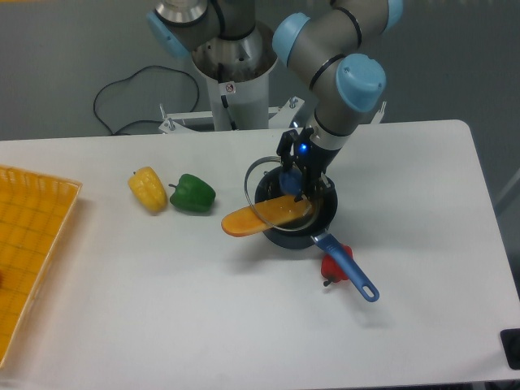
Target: Close the pot lid
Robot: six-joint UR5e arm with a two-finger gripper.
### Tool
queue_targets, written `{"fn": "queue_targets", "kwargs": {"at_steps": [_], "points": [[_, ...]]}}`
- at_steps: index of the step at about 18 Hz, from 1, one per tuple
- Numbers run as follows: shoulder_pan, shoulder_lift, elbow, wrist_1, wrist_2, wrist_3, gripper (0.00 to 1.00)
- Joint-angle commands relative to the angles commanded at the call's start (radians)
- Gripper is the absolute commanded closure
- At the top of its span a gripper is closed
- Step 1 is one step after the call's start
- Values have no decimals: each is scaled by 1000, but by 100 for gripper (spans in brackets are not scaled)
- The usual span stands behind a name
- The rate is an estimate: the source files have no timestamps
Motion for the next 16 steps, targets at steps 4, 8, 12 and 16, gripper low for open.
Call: {"fn": "queue_targets", "kwargs": {"at_steps": [4,8,12,16], "points": [[0,0,0,0,0,0,40],[0,0,2,0,2,0,20],[-2,0,2,0,3,2,8],[-2,0,8,-2,5,0,1]]}}
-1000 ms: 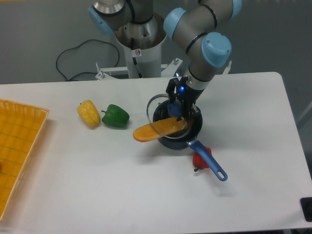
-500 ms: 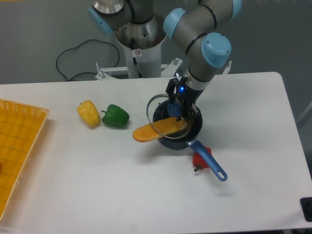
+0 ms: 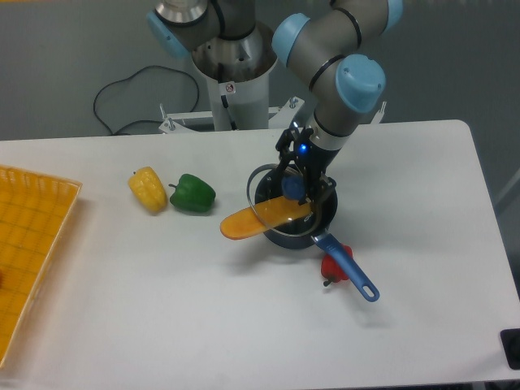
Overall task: Close the pot lid
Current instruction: 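Open the gripper and lift away from the lid knob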
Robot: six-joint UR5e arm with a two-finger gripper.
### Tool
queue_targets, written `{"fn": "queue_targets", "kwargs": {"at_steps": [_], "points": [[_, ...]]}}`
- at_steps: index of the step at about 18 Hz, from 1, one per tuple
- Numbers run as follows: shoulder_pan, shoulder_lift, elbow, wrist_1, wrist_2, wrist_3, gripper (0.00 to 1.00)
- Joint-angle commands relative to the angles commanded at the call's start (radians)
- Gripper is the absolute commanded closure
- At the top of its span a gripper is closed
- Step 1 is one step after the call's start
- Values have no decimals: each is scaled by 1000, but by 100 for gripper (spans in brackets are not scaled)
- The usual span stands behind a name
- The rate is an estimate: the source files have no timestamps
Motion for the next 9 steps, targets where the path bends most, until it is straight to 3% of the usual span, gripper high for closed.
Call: {"fn": "queue_targets", "kwargs": {"at_steps": [4,9], "points": [[3,0,32,-14,0,-3,0],[11,2,96,-86,-6,-15,0]]}}
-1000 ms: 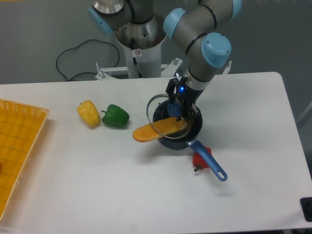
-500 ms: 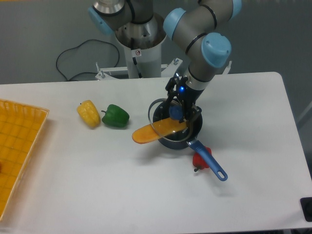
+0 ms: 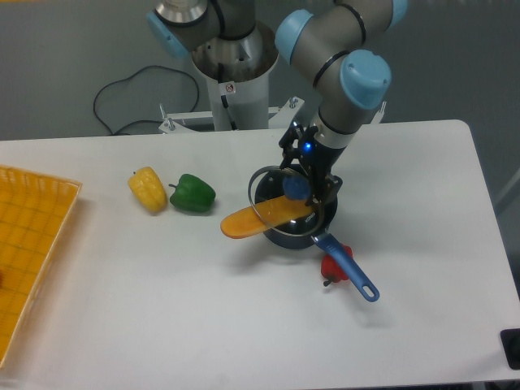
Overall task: Close the pot lid
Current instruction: 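Open the gripper and lift away from the lid knob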
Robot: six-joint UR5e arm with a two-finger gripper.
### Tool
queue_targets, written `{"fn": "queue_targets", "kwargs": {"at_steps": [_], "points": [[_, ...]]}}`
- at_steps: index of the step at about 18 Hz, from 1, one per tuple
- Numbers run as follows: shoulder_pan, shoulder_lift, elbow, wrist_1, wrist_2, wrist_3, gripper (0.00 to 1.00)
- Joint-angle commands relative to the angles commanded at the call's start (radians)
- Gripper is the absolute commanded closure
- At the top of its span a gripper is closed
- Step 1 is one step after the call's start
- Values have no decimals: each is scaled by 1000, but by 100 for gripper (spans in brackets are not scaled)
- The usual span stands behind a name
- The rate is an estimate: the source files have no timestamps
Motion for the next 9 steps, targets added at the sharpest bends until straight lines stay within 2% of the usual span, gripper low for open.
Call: {"fn": "queue_targets", "kwargs": {"at_steps": [3,7,9], "points": [[9,2,48,-52,-5,-2,0],[9,17,98,-65,11,0,0],[9,28,124,-68,64,11,0]]}}
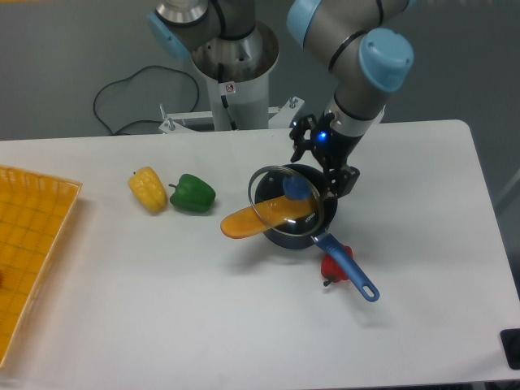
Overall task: Close the pot lid
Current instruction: 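Open the gripper and lift away from the lid knob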
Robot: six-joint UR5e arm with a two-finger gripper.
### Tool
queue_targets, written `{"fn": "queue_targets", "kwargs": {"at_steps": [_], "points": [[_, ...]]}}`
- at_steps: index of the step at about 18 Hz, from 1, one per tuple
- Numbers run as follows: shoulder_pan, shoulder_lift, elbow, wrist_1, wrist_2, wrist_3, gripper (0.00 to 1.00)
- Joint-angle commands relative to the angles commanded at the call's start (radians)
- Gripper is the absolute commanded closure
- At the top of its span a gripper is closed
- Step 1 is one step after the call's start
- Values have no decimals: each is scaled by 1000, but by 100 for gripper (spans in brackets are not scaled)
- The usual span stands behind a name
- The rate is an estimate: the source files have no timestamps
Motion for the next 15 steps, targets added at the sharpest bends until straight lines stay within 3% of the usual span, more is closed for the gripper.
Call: {"fn": "queue_targets", "kwargs": {"at_steps": [5,15], "points": [[-38,40,12,2,220,3,0],[-41,41,43,8,221,3,0]]}}
